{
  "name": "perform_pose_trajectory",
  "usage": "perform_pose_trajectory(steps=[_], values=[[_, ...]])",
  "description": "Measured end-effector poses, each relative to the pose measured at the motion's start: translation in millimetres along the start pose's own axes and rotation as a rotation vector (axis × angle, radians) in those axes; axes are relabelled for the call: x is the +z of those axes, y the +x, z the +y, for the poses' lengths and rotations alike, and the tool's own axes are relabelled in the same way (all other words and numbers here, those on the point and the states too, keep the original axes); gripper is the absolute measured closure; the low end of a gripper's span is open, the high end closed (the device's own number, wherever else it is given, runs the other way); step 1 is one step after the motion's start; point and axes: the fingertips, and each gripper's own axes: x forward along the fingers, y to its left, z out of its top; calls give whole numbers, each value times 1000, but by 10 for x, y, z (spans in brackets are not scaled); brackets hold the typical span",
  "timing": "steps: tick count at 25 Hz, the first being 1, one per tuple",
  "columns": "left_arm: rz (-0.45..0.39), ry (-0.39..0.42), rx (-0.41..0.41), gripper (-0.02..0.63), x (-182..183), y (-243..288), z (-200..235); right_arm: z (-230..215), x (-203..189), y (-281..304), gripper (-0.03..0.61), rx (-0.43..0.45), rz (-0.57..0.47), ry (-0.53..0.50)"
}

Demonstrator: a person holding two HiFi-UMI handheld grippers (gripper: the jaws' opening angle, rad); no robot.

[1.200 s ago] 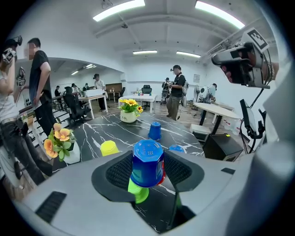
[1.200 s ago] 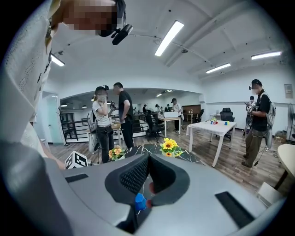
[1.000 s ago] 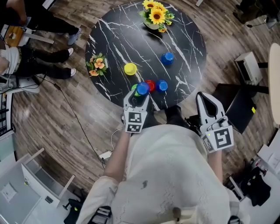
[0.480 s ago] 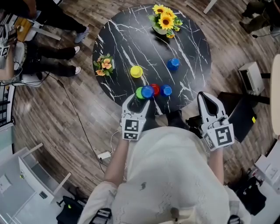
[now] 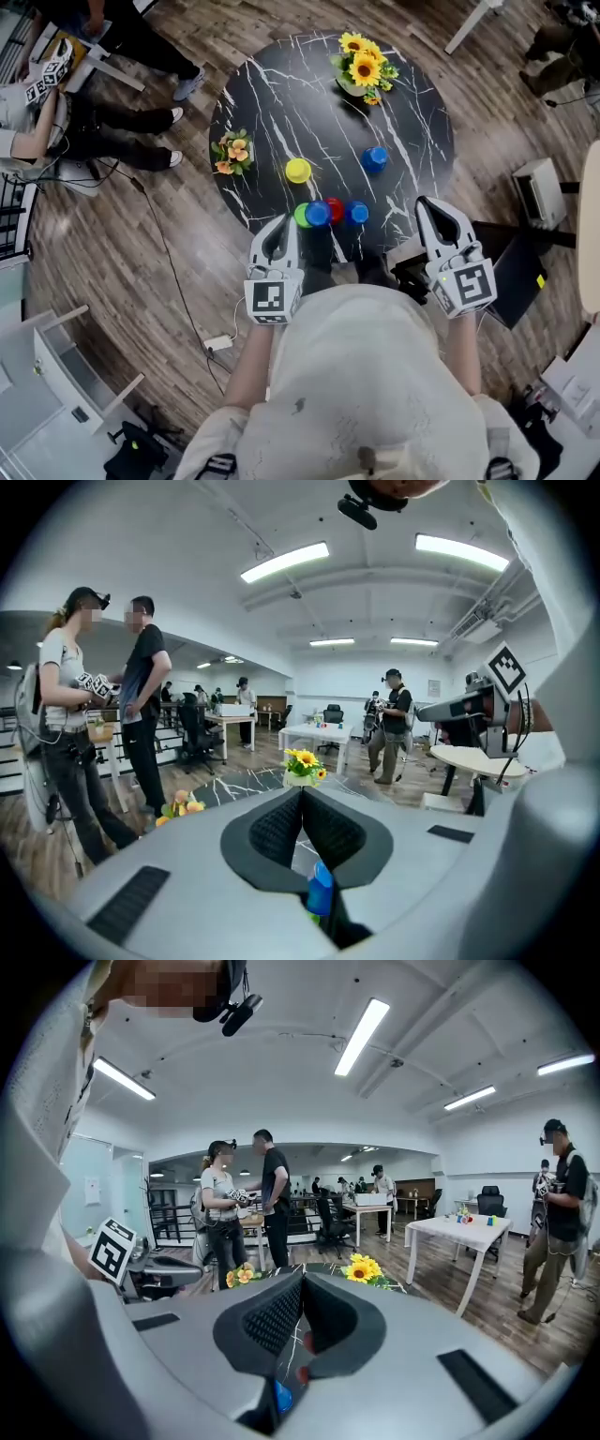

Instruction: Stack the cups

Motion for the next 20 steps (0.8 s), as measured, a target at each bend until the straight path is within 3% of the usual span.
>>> perform_pose_trajectory(steps=[7,20], values=[[-88,17,-18,592,366,37,-124,-169,68,77,569,22,-11,-27],[-120,15,9,592,645,64,-369,-526,-86,292,569,67,30,-24]])
